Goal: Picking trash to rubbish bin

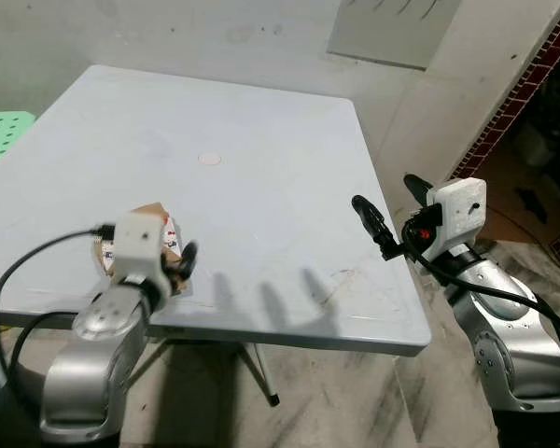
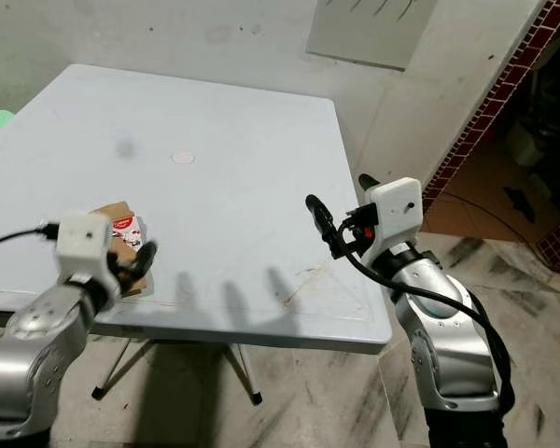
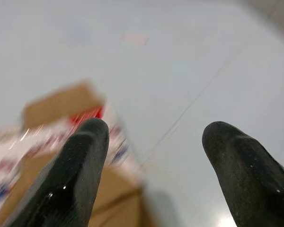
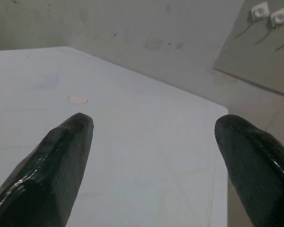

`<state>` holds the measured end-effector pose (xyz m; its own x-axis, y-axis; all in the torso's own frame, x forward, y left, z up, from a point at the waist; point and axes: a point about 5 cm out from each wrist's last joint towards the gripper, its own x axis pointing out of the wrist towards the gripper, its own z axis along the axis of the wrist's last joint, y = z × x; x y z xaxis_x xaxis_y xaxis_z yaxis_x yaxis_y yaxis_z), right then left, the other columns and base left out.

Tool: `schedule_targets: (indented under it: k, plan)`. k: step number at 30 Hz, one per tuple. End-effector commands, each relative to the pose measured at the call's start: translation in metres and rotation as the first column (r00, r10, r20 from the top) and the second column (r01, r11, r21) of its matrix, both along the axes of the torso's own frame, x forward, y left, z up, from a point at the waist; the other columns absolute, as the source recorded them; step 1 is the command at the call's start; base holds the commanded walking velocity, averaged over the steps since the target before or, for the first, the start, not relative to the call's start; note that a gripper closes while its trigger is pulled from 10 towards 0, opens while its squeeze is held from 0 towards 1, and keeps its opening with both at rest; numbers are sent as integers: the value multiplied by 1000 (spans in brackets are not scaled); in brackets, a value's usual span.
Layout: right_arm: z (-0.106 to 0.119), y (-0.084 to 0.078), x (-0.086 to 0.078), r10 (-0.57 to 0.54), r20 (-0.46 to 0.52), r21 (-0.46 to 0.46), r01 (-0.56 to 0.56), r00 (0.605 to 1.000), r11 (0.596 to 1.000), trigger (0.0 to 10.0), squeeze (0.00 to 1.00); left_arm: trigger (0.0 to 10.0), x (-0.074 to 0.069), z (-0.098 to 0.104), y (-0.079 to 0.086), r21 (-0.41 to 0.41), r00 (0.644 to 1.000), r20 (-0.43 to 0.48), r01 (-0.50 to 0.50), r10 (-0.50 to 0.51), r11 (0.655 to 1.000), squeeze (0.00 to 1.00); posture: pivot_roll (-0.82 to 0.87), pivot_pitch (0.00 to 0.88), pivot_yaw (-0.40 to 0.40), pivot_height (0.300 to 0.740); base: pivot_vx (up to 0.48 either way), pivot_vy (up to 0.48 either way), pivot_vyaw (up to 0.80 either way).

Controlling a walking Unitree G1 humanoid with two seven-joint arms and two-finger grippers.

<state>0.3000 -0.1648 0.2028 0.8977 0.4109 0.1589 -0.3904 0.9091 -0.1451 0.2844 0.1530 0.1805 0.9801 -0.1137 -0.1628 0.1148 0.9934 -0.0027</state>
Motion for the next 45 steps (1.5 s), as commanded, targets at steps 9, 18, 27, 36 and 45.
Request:
schedule_targets:
  k: [9, 18, 27, 36, 45]
  plan:
    - [6, 5, 4, 32, 40, 12, -32, 999, 999, 10000, 0, 10000, 25, 14, -34, -16, 992, 100, 82, -80, 997, 0, -7, 0, -129, 740, 0, 0, 0]
    - [3, -2, 1, 29, 32, 12, -30, 999, 999, 10000, 0, 10000, 18, -1, -5, 85, 999, 51, 10, -15, 996, 0, -3, 0, -133, 740, 0, 0, 0]
    - [4, -3, 1, 47, 24, 11, -47, 999, 999, 10000, 0, 10000, 9, -13, 24, 140, 996, 6, -89, 89, 986, 0, 11, 0, -149, 740, 0, 0, 0]
    - [-1, -5, -3, 61, -8, -1, -61, 998, 998, 10000, 0, 10000, -5, -15, 35, 103, 988, -9, -153, 155, 983, 0, 26, 24, -181, 740, 0, 0, 0]
    - [4, -1, -2, 106, -16, 12, -105, 994, 994, 10000, 0, 10000, -12, -21, 35, 82, 982, -28, -183, 186, 980, 0, 41, 41, -214, 740, 0, 0, 0]
